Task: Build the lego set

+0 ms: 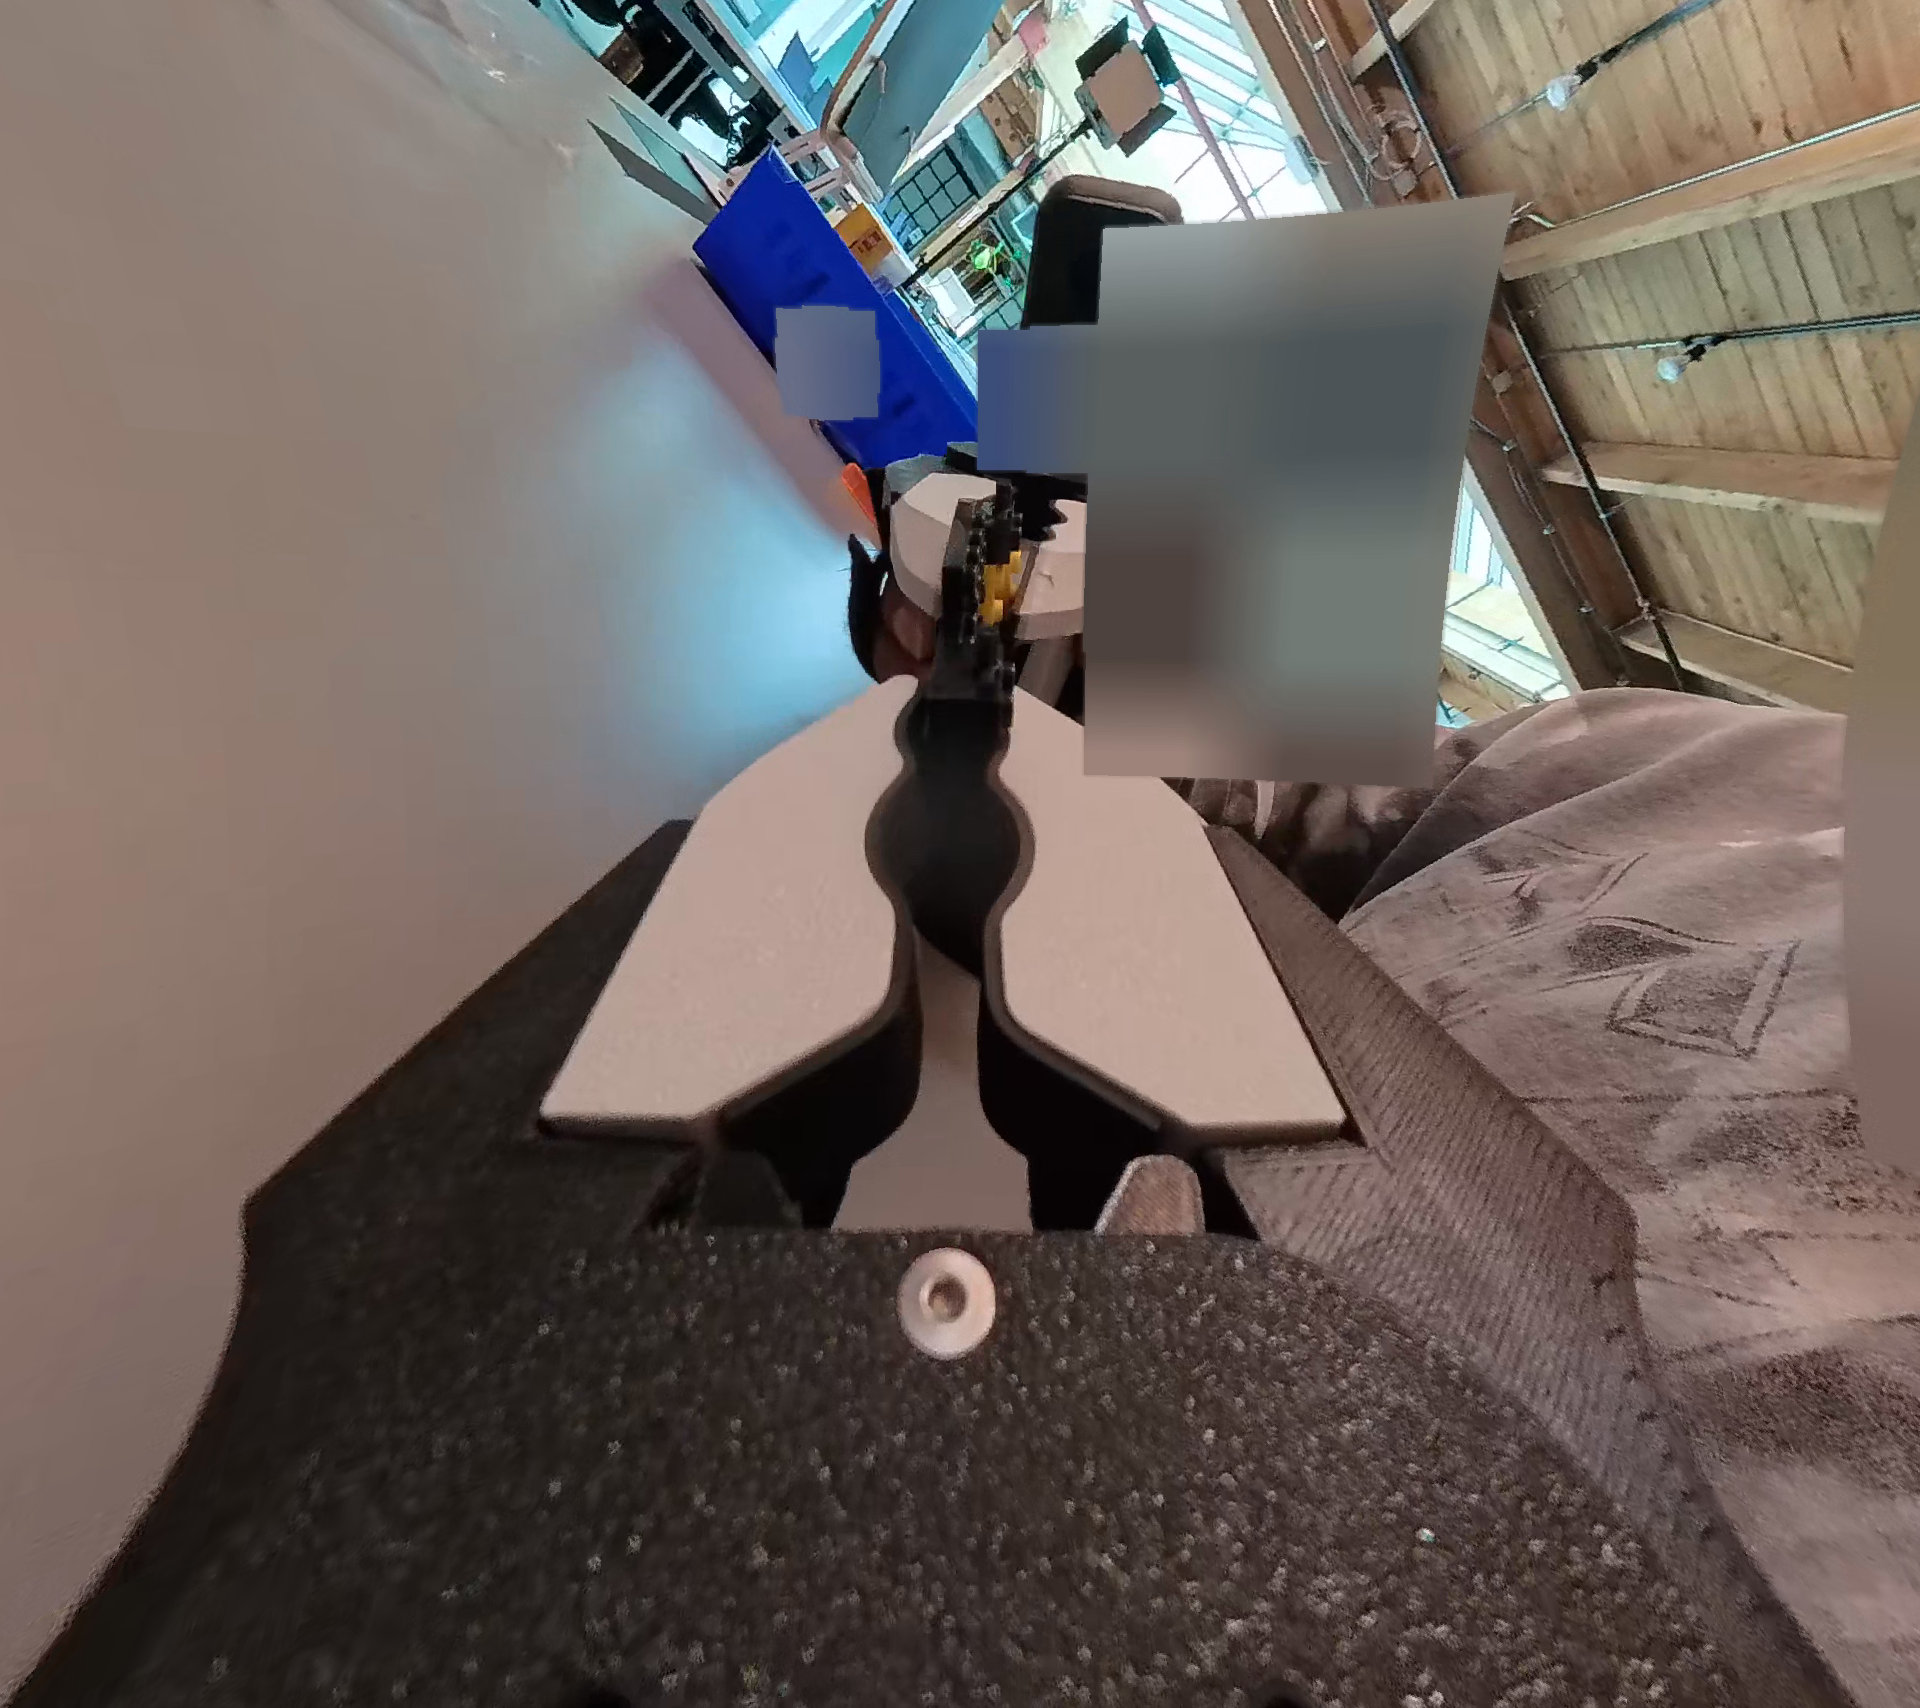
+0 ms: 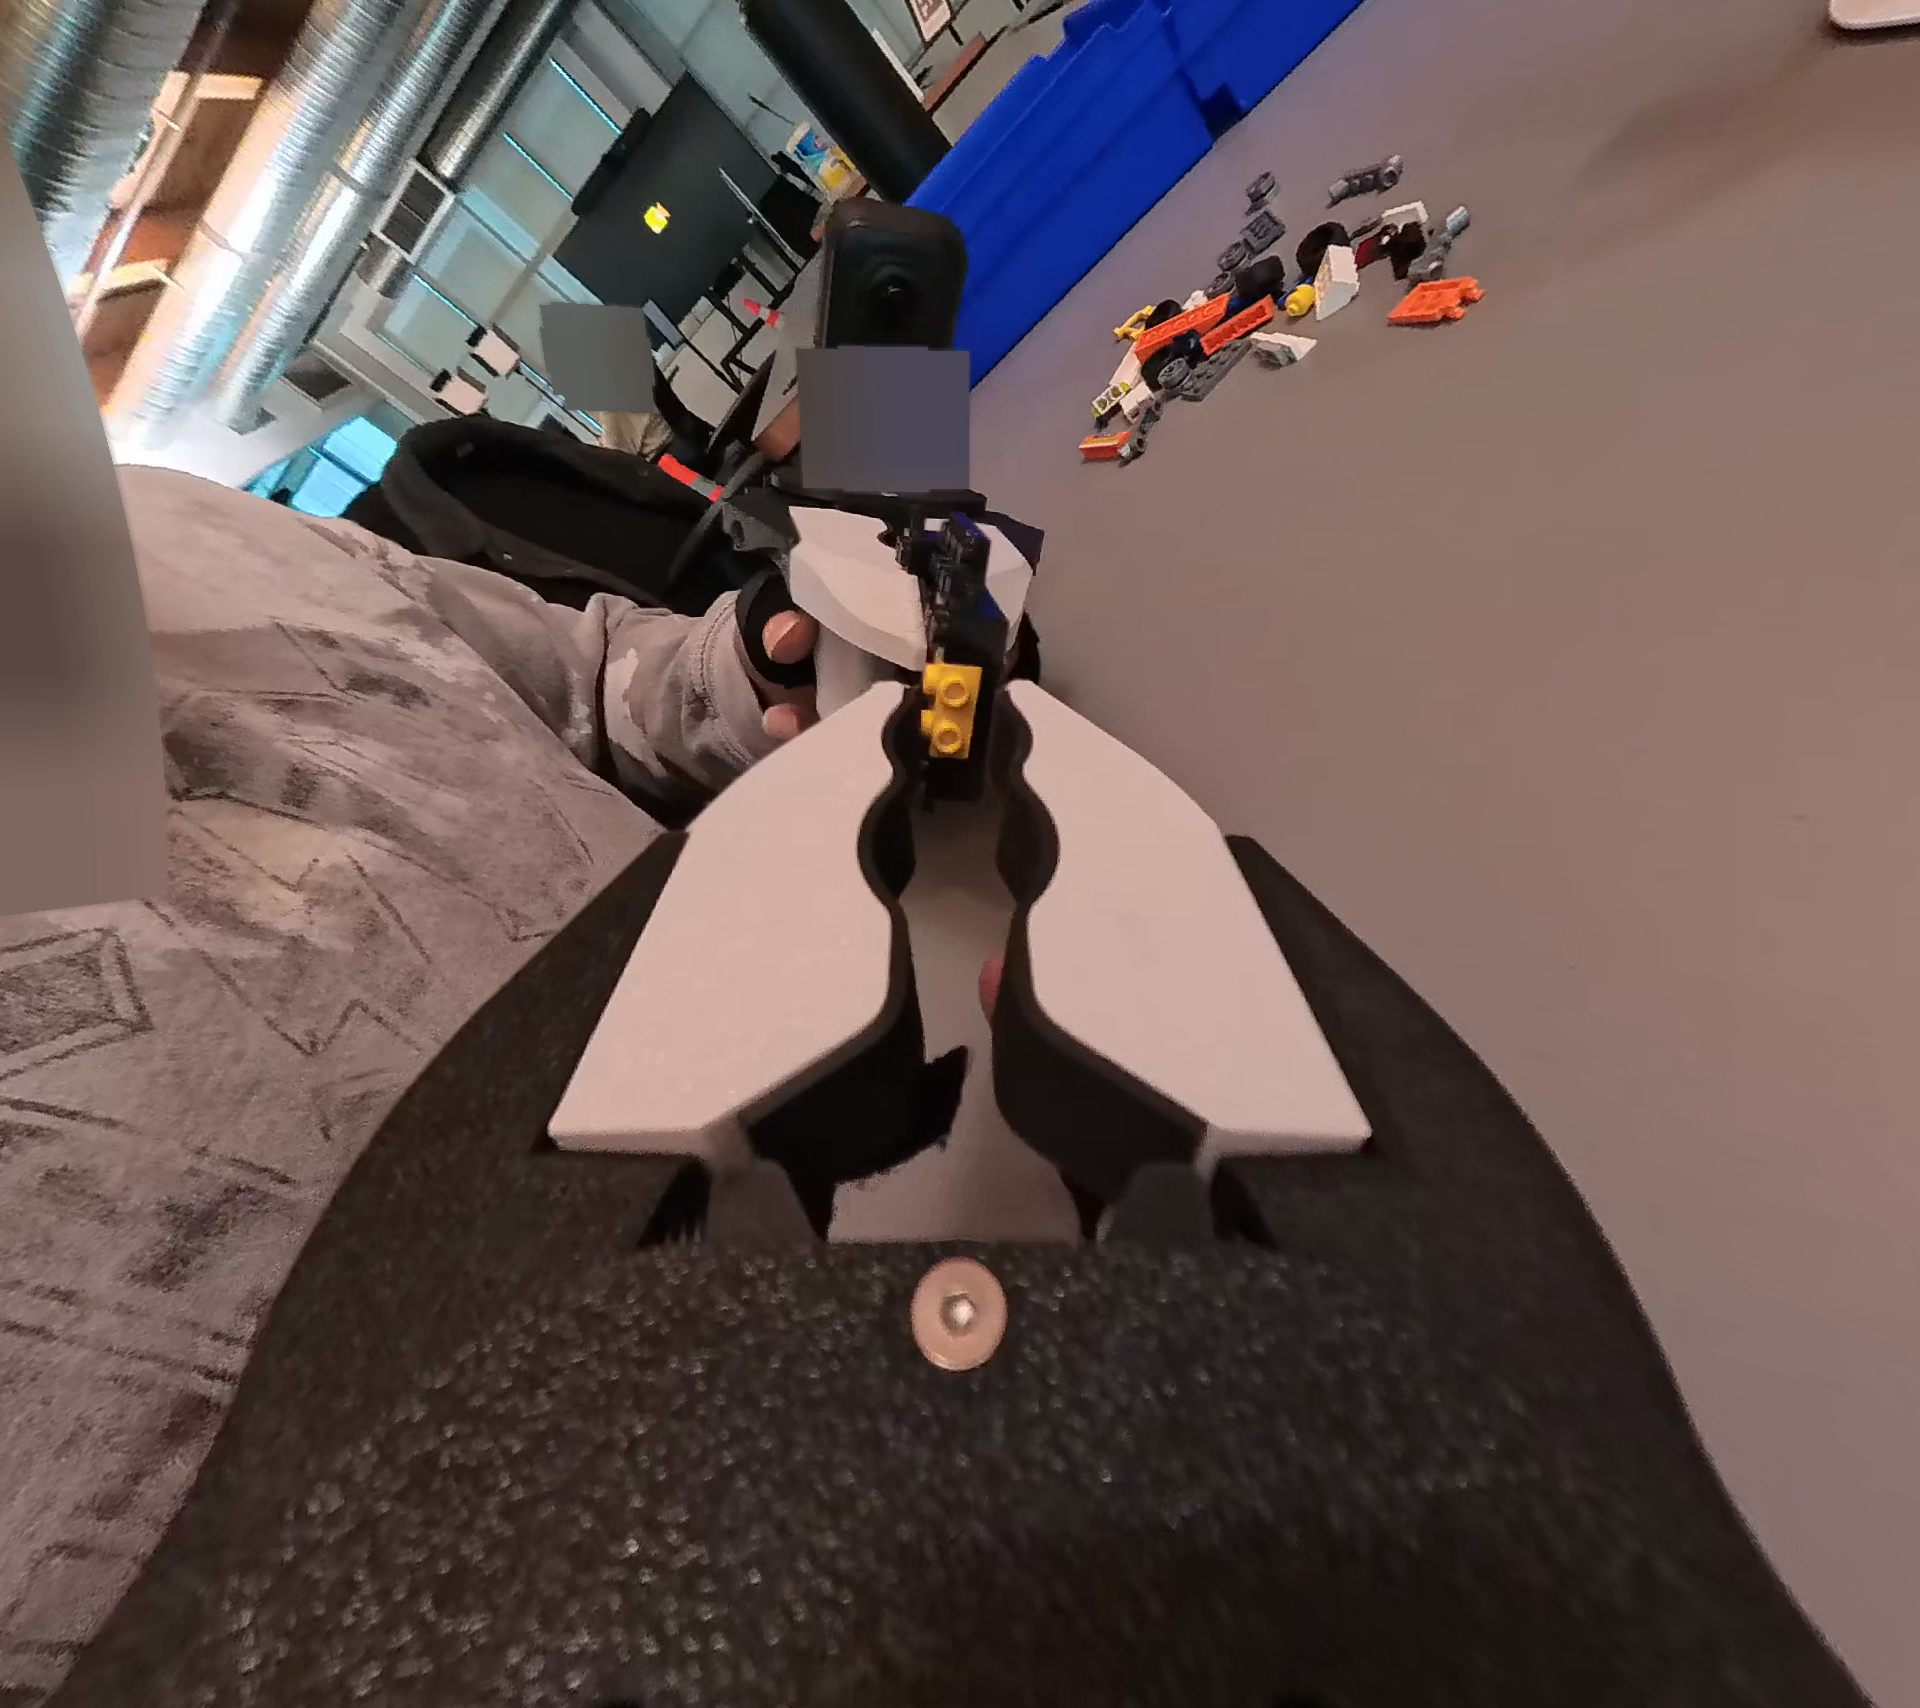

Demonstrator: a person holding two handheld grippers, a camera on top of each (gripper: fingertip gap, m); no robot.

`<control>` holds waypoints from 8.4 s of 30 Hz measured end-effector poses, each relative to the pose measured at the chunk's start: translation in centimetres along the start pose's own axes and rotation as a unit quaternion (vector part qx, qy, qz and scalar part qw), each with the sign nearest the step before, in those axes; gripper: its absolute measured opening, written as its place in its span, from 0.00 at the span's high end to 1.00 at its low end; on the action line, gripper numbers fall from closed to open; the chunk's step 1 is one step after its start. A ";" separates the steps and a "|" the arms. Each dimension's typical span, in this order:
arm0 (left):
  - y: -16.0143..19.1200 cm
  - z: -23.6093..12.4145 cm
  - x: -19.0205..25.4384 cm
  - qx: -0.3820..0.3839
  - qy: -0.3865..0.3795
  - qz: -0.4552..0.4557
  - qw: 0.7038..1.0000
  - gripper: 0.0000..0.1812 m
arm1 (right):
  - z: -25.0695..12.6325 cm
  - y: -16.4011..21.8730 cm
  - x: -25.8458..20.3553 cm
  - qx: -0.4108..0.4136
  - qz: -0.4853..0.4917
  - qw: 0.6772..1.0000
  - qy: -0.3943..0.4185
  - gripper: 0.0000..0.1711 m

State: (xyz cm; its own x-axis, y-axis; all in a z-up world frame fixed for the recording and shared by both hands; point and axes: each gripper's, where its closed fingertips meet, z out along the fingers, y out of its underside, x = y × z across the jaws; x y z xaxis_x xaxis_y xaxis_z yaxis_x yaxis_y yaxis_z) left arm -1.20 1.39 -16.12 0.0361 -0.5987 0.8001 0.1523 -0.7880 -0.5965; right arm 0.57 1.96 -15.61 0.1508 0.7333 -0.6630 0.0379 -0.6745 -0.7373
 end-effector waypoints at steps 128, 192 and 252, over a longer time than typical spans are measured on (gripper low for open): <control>-8.4 -2.0 -10.3 -0.105 -0.385 0.447 0.801 0.99 | -1.8 -3.6 10.3 -0.095 -0.287 0.916 0.265 0.86; -13.7 -4.5 -6.8 0.024 -0.429 0.469 0.771 0.98 | -1.3 -28.9 15.8 0.128 -0.333 0.770 0.529 1.00; -31.5 -0.5 -14.3 -0.370 -0.428 0.558 0.607 0.93 | 9.6 -32.0 16.6 -0.208 -0.351 0.876 0.256 1.00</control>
State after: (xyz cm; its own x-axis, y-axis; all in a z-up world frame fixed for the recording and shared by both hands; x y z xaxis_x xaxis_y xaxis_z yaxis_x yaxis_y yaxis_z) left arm -7.01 34.68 -8.78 0.2574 -0.7748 -0.5774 -0.9124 0.0019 -0.4093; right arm -7.58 36.52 -4.29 0.3656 0.9171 0.1590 0.6399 -0.1237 -0.7584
